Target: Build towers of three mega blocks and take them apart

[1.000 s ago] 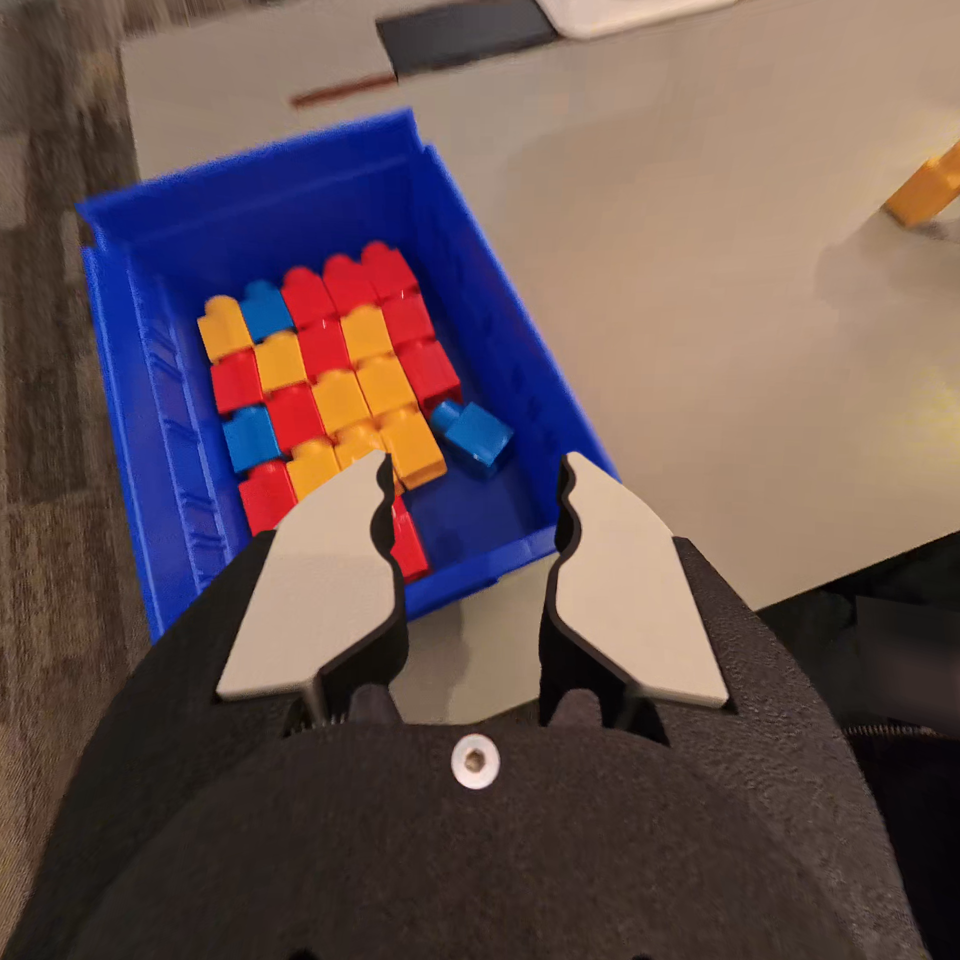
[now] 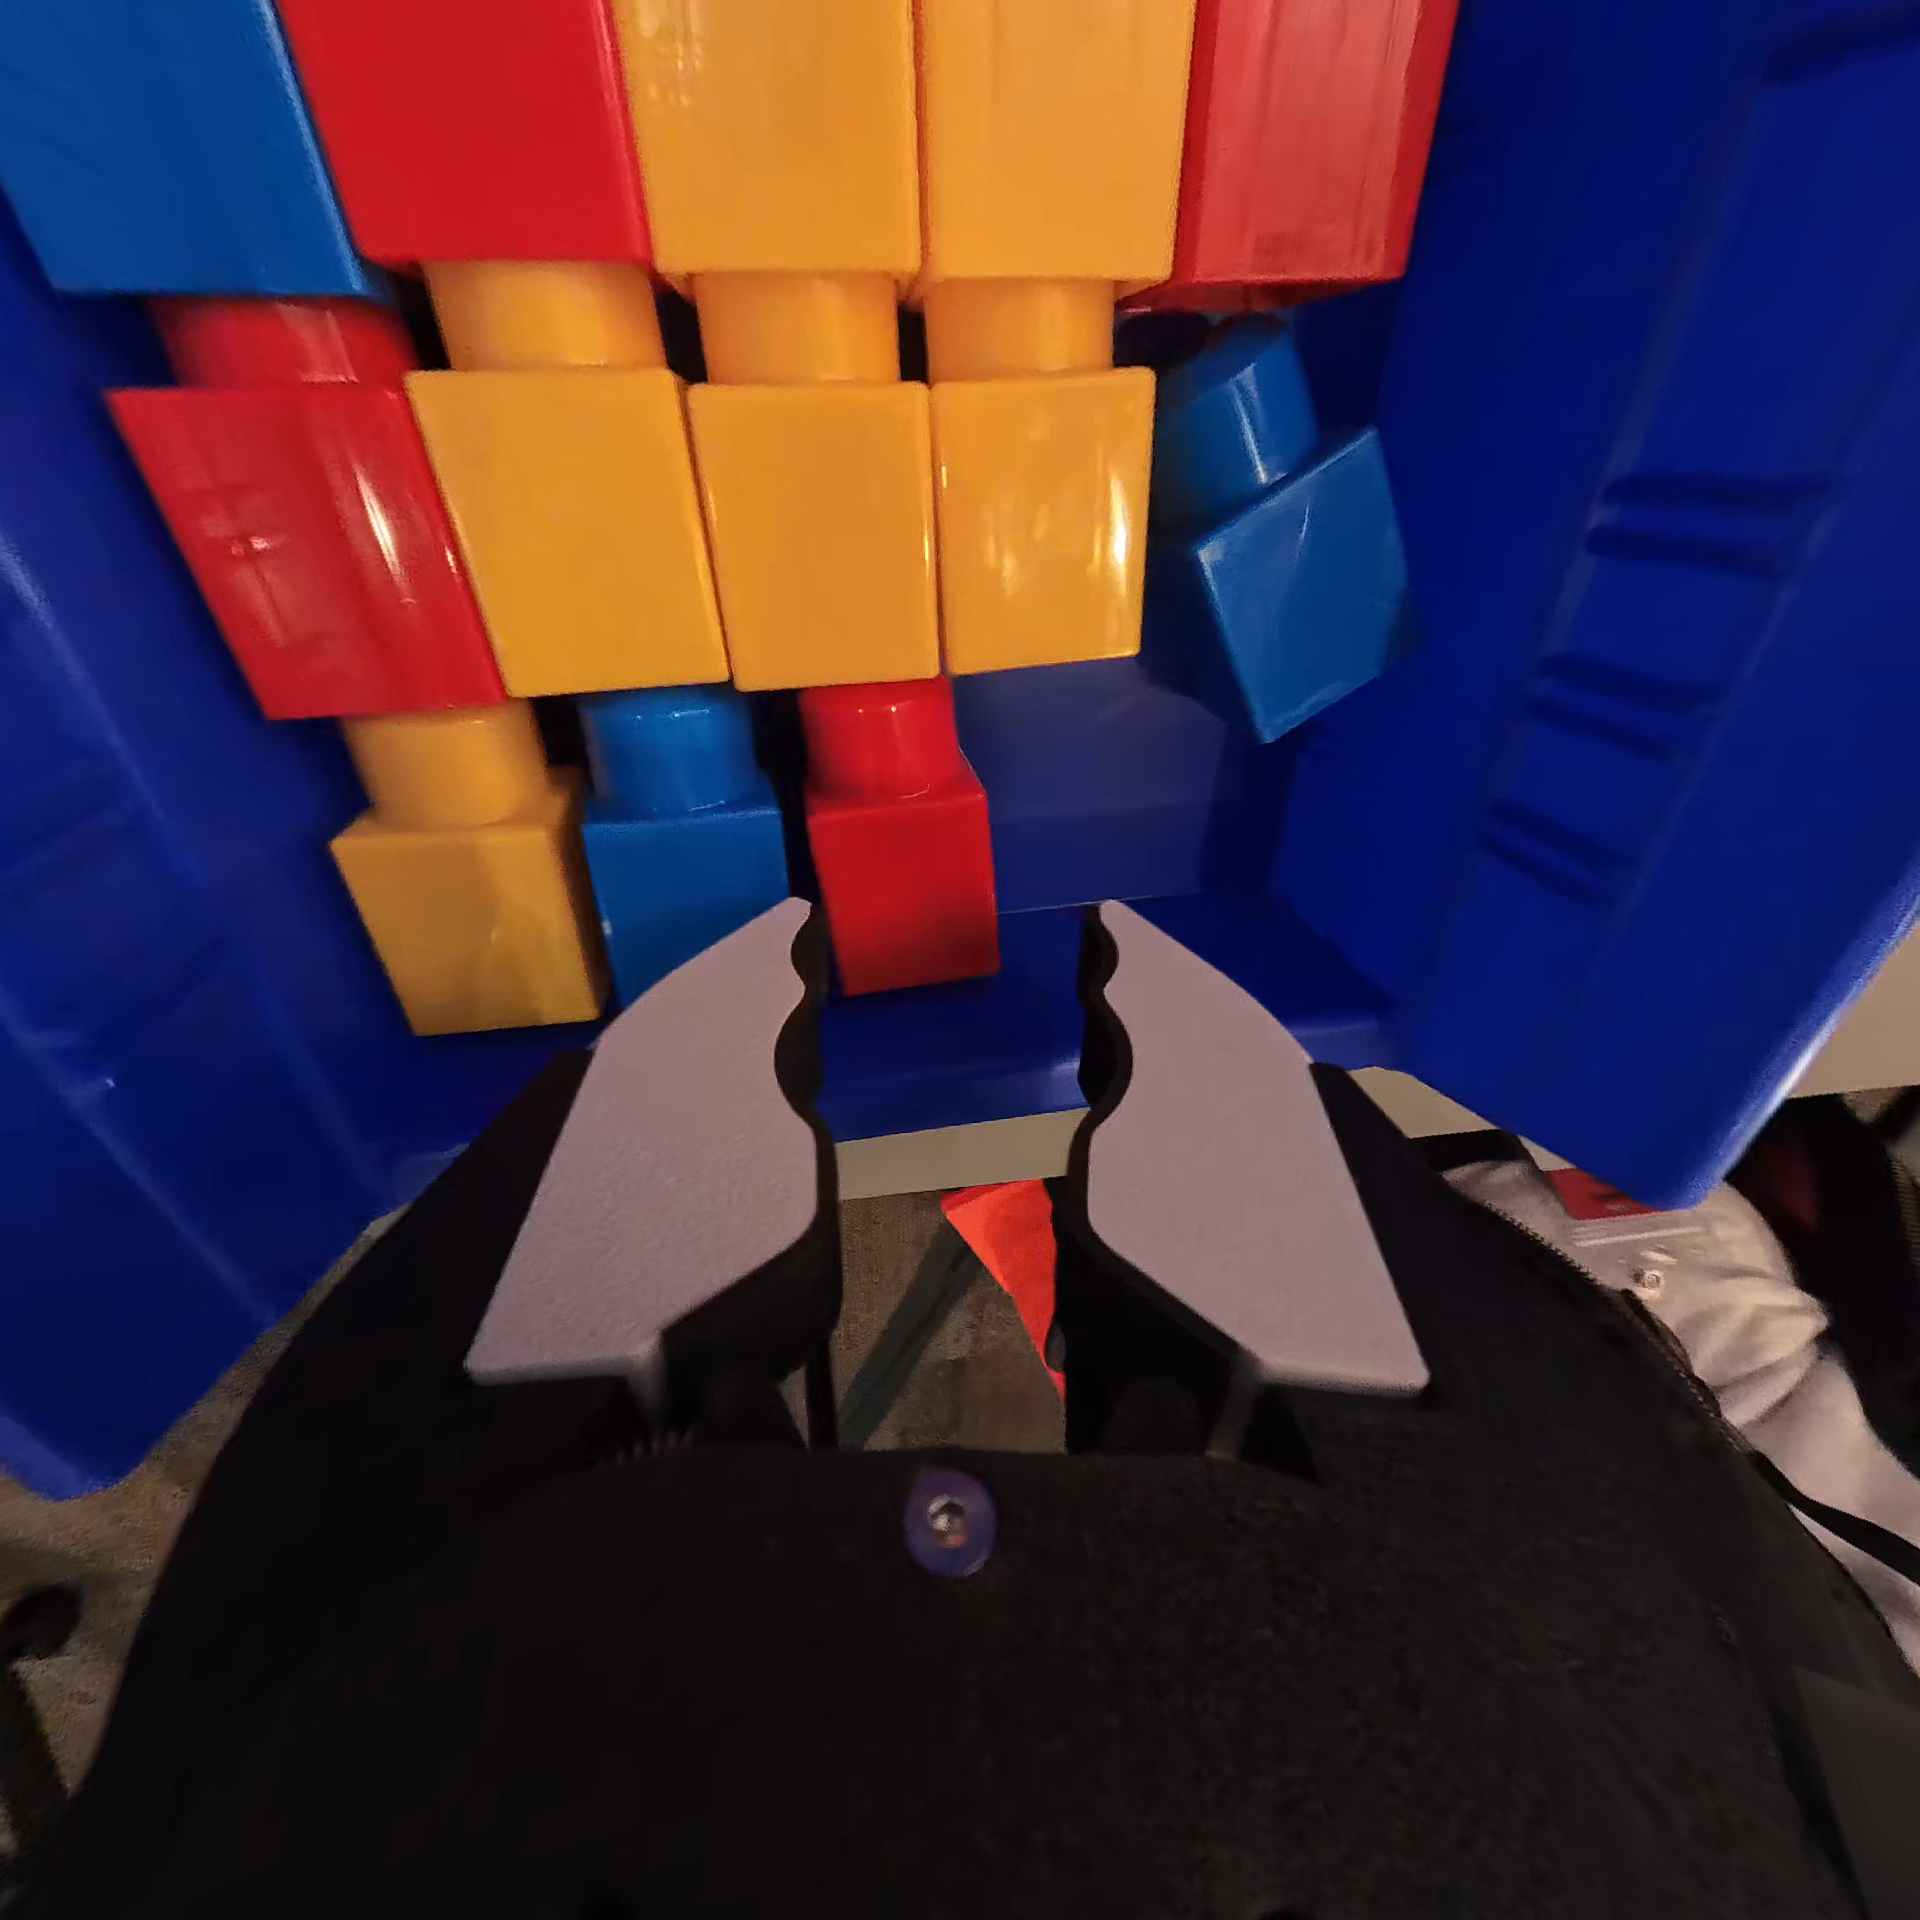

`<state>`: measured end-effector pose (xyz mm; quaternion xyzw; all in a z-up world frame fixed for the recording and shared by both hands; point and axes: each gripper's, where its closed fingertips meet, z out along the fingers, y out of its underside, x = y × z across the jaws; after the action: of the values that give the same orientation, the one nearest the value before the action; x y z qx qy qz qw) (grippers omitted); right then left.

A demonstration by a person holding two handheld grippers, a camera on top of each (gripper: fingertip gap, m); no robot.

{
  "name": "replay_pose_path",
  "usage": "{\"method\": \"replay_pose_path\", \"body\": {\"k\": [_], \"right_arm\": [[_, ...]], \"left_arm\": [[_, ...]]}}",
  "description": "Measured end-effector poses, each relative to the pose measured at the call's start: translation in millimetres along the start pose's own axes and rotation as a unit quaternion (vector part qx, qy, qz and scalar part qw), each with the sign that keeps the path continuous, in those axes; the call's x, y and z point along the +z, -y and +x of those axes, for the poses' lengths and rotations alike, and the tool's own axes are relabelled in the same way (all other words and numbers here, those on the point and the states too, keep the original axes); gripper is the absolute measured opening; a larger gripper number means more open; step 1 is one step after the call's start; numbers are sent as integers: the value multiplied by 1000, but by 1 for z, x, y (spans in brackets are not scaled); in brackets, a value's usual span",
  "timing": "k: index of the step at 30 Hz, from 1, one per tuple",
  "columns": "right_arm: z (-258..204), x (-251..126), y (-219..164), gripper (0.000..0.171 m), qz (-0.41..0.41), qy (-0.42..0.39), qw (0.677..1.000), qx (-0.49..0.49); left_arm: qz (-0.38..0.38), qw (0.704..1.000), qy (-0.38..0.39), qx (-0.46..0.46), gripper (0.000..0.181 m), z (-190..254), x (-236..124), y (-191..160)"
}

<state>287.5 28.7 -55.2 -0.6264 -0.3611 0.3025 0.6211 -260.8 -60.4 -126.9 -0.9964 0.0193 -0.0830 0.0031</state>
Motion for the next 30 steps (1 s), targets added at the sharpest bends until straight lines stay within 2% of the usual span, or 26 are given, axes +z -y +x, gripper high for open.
{"method": "replay_pose_path", "body": {"k": [8,13,18,21,25,27,30], "right_arm": [[-1,-1,2,56,7,0,1000,2],[0,-2,3,56,9,1,1000,6],[0,-3,4,56,14,0,1000,7],[0,-4,7,56,20,-2,1000,7],[-5,-3,19,55,36,3,999,13],[-21,2,44,56,68,24,997,22],[-72,16,103,50,143,95,984,35]], "left_arm": [[-11,999,28,17,47,0,13,-3],[-9,996,70,53,39,-3,18,-4],[37,995,36,82,37,14,5,-1],[112,989,-7,97,37,30,-24,3],[234,963,-28,133,37,49,-87,12],[301,936,-80,163,37,85,-126,16],[377,880,-149,245,37,163,-170,15]]}}
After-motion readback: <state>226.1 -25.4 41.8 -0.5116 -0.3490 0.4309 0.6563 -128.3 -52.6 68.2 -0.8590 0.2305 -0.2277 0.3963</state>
